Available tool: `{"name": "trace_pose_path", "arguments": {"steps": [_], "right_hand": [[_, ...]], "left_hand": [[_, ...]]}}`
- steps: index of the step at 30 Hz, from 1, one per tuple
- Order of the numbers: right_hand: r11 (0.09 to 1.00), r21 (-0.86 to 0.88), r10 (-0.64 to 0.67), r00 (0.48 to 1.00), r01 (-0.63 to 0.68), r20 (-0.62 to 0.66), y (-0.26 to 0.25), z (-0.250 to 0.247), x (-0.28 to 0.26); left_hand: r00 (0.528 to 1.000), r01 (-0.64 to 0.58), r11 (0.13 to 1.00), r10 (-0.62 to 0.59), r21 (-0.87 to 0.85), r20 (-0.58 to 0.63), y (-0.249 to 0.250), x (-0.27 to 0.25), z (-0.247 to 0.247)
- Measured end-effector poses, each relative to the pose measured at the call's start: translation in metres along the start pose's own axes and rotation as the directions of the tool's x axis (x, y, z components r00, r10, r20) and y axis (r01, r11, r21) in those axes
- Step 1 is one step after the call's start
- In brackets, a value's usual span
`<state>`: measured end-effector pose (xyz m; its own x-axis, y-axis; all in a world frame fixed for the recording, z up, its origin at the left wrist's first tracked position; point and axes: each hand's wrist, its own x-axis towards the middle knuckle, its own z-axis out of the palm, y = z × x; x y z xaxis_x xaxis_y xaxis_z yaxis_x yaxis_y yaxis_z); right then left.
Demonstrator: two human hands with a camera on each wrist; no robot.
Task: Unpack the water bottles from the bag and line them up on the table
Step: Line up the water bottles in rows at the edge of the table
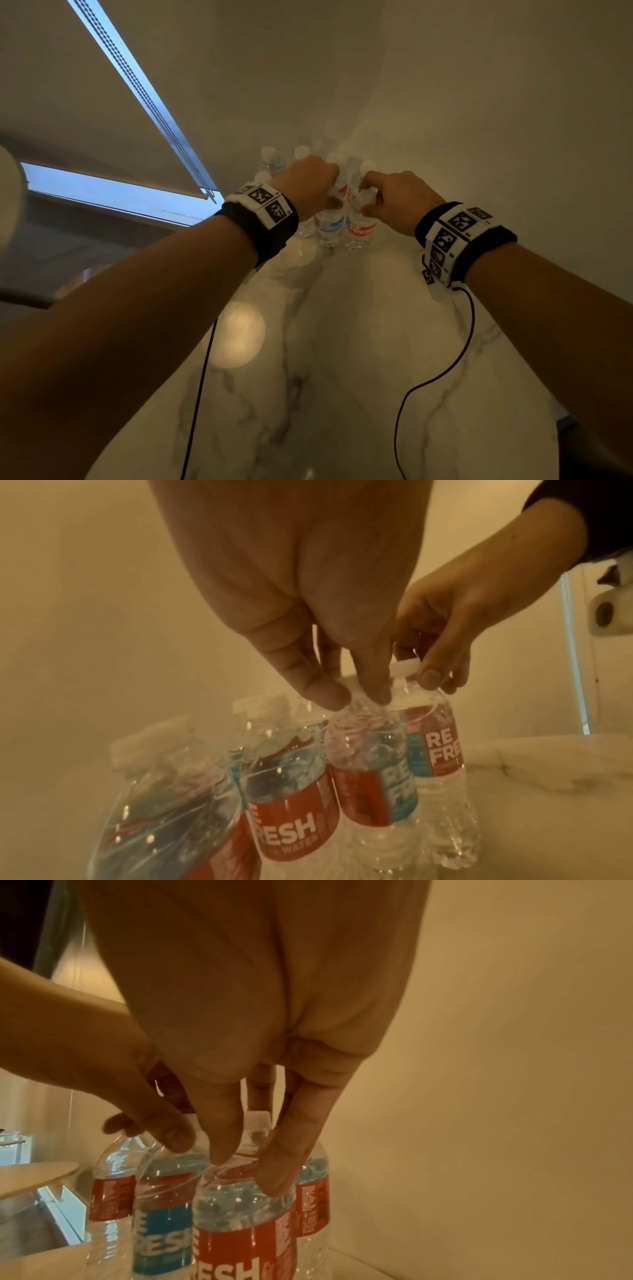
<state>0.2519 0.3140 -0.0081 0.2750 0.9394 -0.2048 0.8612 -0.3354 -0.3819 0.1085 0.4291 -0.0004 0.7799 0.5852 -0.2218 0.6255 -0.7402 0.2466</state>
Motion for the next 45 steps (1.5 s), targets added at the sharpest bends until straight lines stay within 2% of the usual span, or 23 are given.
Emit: {"name": "trace_pose_path", "arguments": {"steps": [3, 6, 8, 14, 25, 31, 35, 39, 41, 45], "right_hand": [[1.000, 0.003, 0.005, 1.000, -0.005, 0.006, 0.000, 0.000, 0.001], [1.000, 0.022, -0.003, 1.000, 0.003, -0.006, 0.002, 0.000, 0.000], [0.999, 0.026, -0.023, 1.000, 0.023, -0.009, 0.002, 0.001, -0.001], [0.999, 0.027, -0.046, 0.999, 0.046, -0.017, 0.002, 0.001, 0.001], [0.996, 0.024, -0.089, 0.995, 0.090, -0.048, -0.003, 0.007, 0.002], [0.998, 0.038, -0.041, 0.999, 0.042, -0.008, 0.002, 0.002, -0.003], [0.999, 0.047, -0.002, 1.000, 0.000, 0.030, -0.002, -0.015, -0.035], [0.993, -0.035, -0.102, 0.984, 0.108, 0.145, -0.017, -0.028, -0.110], [0.981, -0.038, -0.177, 0.961, 0.189, 0.214, -0.024, -0.024, -0.157], [0.952, 0.064, -0.304, 0.889, 0.301, 0.343, -0.038, 0.001, -0.252]], "left_hand": [[1.000, 0.002, 0.999, -0.002, 0.035, -0.002, 0.001, -0.002, 0.000], [0.995, -0.092, 0.995, 0.091, 0.045, 0.035, -0.002, 0.000, -0.003], [0.993, -0.112, 0.992, 0.110, 0.055, 0.036, -0.004, 0.001, -0.004], [0.999, -0.040, 0.994, 0.042, 0.103, -0.011, 0.002, 0.001, 0.001], [0.999, -0.012, 0.995, 0.015, 0.099, -0.028, -0.001, 0.000, -0.002], [0.999, 0.036, 0.997, -0.034, 0.062, -0.032, 0.003, -0.012, -0.010], [0.993, 0.005, 1.000, -0.004, 0.004, -0.118, 0.002, -0.053, -0.013], [0.979, -0.082, 0.991, 0.060, -0.107, -0.194, 0.008, -0.132, -0.003], [0.978, -0.127, 0.980, 0.098, -0.151, -0.186, 0.014, -0.181, 0.008], [0.985, -0.170, 0.945, 0.160, -0.278, -0.057, 0.027, -0.281, 0.043]]}}
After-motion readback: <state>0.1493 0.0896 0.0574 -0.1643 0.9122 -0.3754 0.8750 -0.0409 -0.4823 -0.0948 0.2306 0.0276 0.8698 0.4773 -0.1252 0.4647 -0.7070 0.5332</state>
